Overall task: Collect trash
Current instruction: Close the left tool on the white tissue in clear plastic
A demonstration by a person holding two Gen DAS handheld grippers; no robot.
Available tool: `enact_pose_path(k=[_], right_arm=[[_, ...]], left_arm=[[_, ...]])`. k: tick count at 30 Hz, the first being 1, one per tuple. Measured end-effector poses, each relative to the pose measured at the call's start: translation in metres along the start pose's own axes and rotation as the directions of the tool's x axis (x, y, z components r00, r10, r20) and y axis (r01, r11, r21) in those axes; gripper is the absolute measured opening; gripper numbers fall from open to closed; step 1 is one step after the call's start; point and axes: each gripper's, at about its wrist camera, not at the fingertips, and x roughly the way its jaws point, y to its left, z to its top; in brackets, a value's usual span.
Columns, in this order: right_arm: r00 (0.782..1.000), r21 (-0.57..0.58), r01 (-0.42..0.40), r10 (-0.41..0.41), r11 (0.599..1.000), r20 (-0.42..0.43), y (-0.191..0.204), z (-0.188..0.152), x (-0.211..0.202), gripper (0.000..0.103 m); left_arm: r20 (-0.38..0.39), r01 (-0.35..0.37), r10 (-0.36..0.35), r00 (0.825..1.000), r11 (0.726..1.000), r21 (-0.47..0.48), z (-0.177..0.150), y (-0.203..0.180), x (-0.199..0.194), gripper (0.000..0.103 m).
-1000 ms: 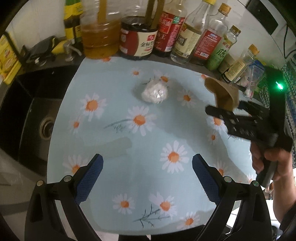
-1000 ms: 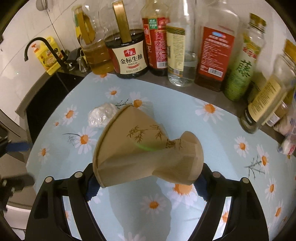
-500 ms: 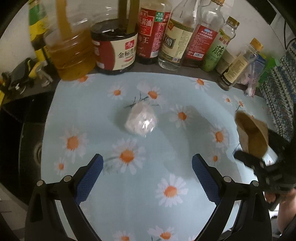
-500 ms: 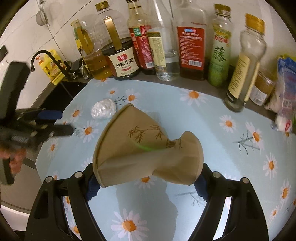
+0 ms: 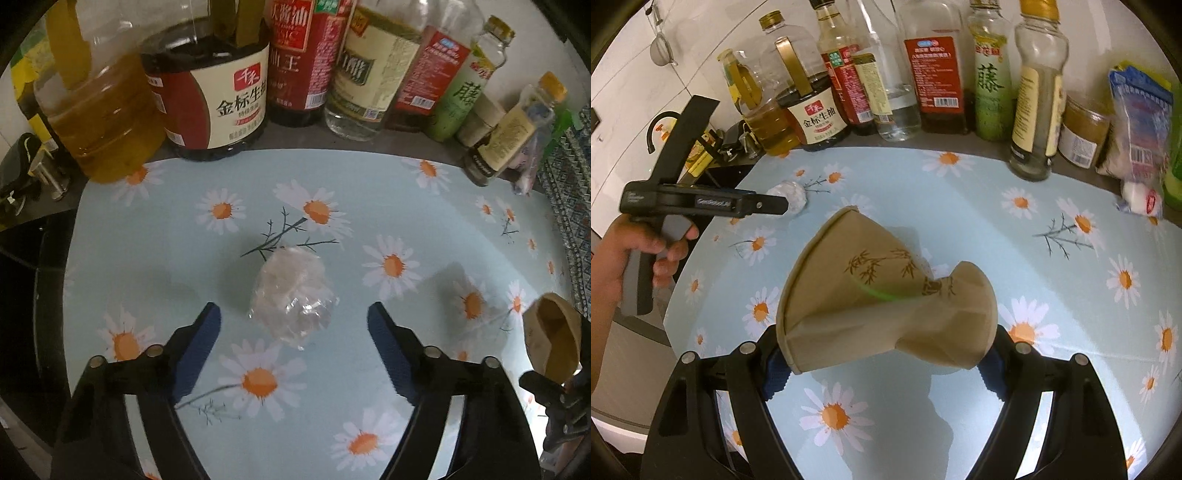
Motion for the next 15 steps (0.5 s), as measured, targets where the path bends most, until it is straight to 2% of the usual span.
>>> enact_pose_path(k=[4, 6, 8, 15], right_arm=[[1.0, 0.014, 0.005, -0.005, 1.0, -0.006, -0.003, -0.003, 0.0, 0.08], [1.0, 0.015, 0.009, -0.009, 1.0, -0.006, -0.002, -0.005, -0.001, 0.08], [1.0, 0.021, 0.012, -0.012, 1.0, -0.008, -0.001, -0.007, -0.001, 0.08], [1.0, 0.031, 0.019, -0.019, 0.999, 0.003, 0.009, -0.013, -0.006, 0.08]], left_arm=[[-0.001, -0.002, 0.002, 1.0, 1.0, 0.006, 0.004, 0.0, 0.006, 0.065], [-0.002, 0.005, -0.005, 1.0, 1.0, 0.007, 0.006, 0.001, 0.008, 0.056], [0.001, 0.007, -0.007, 1.0, 1.0, 0.01, 0.007, 0.001, 0.009, 0.051], [0.023, 0.018, -0.018, 1.0, 1.0, 0.014, 0.003, 0.005, 0.002, 0.048]])
